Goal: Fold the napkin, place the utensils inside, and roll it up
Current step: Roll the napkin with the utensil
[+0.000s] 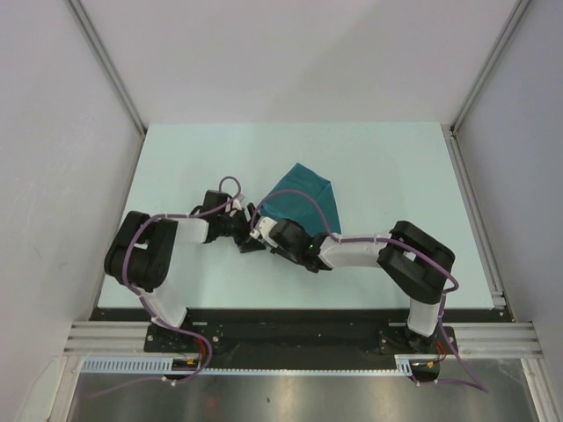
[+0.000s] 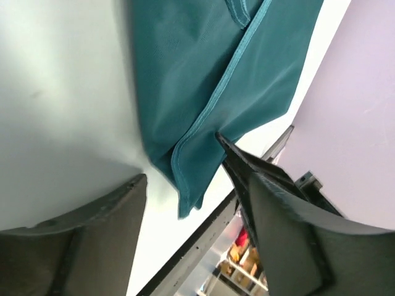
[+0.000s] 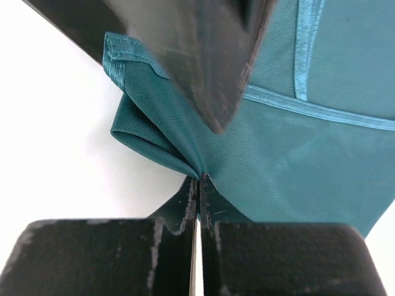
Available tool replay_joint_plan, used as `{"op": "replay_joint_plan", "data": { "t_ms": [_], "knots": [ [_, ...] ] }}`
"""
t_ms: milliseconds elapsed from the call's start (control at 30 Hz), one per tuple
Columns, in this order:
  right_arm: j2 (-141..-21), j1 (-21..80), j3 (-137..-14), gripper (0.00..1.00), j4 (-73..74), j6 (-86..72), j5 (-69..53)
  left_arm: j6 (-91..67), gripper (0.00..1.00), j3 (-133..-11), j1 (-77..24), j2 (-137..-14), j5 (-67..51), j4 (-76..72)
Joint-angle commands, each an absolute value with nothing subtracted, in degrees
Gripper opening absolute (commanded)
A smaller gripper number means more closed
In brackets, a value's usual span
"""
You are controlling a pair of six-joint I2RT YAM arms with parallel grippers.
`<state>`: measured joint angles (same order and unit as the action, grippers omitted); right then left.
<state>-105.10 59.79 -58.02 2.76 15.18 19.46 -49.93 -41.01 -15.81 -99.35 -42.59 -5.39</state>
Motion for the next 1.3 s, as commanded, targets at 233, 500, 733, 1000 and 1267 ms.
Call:
{"op": "replay_joint_plan", "data": {
  "t_ms": [233, 500, 733, 1000, 1267],
  "knots": [
    [-108.63, 53.54, -70.38, 0.0, 23.19, 13.1, -1.64, -45.44, 0.79, -31.21, -13.27, -87.81, -24.99, -10.36],
    [-115.04, 47.64, -81.99, 0.0, 36.63, 13.8, -12.12, -41.58, 0.78, -23.82, -16.51, -78.59, -15.48, -22.85],
    [-120.84, 42.98, -90.96, 0.0, 43.94, 14.41, -23.09, -30.16, 0.77, -24.26, -24.95, -73.75, -7.3, -25.48],
    [-126.38, 38.68, -95.89, 0.0, 48.6, 15.12, -30.75, -19.09, 0.77, -24.43, -28.91, -77.95, -12.21, -35.24],
    [-128.58, 35.6, -97.38, 0.0, 50.01, 15.55, -34.98, -13.98, 0.7, -27.16, -32.43, -84.28, -19.33, -39.55]
  ]
}}
